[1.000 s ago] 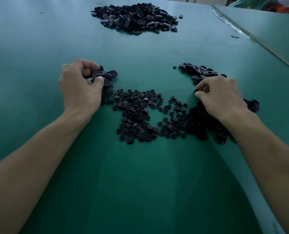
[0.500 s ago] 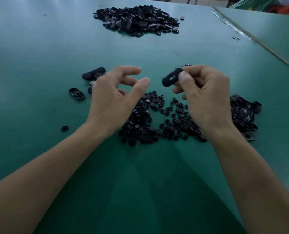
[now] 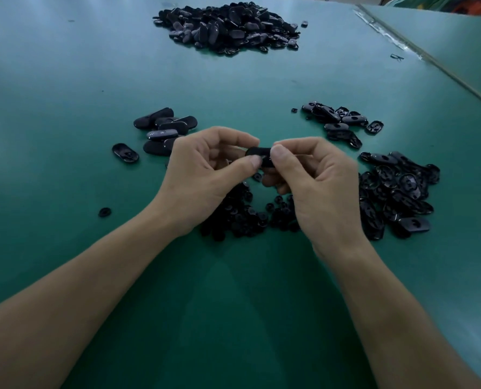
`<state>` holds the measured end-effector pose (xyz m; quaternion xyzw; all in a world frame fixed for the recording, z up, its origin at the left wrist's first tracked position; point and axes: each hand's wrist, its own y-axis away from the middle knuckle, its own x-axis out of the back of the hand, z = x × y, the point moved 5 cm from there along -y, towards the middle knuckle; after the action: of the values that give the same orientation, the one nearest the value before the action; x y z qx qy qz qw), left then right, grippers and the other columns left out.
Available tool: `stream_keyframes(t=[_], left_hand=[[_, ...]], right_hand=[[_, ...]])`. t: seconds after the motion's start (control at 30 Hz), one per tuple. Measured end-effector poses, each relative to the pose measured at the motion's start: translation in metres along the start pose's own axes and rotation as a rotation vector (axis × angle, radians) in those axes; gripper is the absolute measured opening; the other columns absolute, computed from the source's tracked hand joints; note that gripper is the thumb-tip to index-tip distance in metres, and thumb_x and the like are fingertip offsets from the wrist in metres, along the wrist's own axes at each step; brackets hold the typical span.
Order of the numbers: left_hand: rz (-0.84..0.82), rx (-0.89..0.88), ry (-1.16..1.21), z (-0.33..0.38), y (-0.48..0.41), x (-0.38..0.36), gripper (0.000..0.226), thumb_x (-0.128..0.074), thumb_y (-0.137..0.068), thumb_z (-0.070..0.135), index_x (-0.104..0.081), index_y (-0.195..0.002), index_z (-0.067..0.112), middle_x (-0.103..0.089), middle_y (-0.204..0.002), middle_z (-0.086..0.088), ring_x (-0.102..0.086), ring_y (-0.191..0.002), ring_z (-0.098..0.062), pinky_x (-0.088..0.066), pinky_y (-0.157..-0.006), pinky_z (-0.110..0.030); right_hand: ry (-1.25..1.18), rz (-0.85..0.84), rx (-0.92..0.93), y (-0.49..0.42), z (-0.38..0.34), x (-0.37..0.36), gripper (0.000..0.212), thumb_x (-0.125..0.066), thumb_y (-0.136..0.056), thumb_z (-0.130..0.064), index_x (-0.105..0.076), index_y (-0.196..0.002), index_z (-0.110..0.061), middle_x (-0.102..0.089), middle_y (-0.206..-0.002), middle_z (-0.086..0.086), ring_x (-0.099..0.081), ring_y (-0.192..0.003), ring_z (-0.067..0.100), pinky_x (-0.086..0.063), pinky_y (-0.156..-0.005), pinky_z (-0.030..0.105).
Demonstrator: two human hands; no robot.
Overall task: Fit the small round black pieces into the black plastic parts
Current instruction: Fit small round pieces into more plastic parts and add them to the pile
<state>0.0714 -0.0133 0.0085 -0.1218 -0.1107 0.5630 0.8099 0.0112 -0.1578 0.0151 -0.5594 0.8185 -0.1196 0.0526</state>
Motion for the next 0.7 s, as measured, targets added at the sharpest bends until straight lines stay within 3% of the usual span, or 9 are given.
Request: stream_keyframes(t=[0.13,0.27,0.43,0.57,0.7], left_hand=[[0.005,-0.009,0.010,0.0018,0.0013,0.0000,0.010,-0.078,-0.084,0.008,-0.070,-0.086,0.015,-0.069,-0.065,0.010,-0.055,-0.050,0.003,-0.042,-0.048,-0.010],[0.029,0.017,-0.001,-0.0012,0.0007,0.0008,0.010,-0.076,-0.087,0.009,-0.069,-0.085,0.016,-0.067,-0.060,0.008,-0.055,-0.047,-0.003,-0.043,-0.040,-0.018],[0.003,0.013,0.029,-0.0006,0.0005,-0.0009,0.009,-0.075,-0.085,0.012,-0.068,-0.087,0.017,-0.072,-0.071,0.005,-0.067,-0.061,-0.008,-0.051,-0.047,-0.020],[-0.026,-0.012,-0.021,-0.0001,0.0024,-0.0043,0.015,-0.078,-0.079,0.015,-0.065,-0.085,0.019,-0.069,-0.070,0.004,-0.062,-0.061,-0.010,-0.051,-0.050,-0.022],[-0.050,-0.030,-0.086,-0.0002,0.0020,-0.0055,0.026,-0.078,-0.082,0.012,-0.069,-0.105,0.022,-0.066,-0.073,0.007,-0.060,-0.063,-0.006,-0.053,-0.058,-0.022]], right_hand=[[0.022,-0.005,0.020,0.0024,0.0004,0.0001,0.006,-0.067,-0.094,-0.015,-0.068,-0.089,-0.019,-0.075,-0.077,0.000,-0.072,-0.064,0.013,-0.050,-0.058,0.017],[0.058,-0.002,0.041,0.0031,0.0000,-0.0002,0.014,-0.061,-0.097,-0.013,-0.068,-0.092,-0.023,-0.075,-0.079,0.001,-0.073,-0.066,0.013,-0.050,-0.058,0.020],[0.101,0.002,0.061,0.0031,-0.0013,-0.0004,0.014,-0.062,-0.097,-0.013,-0.066,-0.093,-0.025,-0.075,-0.076,0.000,-0.073,-0.069,0.012,-0.051,-0.063,0.022],[0.142,0.039,0.083,0.0039,-0.0036,0.0027,0.009,-0.069,-0.093,-0.021,-0.062,-0.093,-0.028,-0.074,-0.073,-0.002,-0.072,-0.068,0.012,-0.055,-0.068,0.029],[0.203,0.096,0.109,0.0042,-0.0063,0.0057,0.010,-0.071,-0.091,-0.022,-0.063,-0.086,-0.027,-0.073,-0.073,-0.008,-0.071,-0.070,0.008,-0.056,-0.070,0.026]])
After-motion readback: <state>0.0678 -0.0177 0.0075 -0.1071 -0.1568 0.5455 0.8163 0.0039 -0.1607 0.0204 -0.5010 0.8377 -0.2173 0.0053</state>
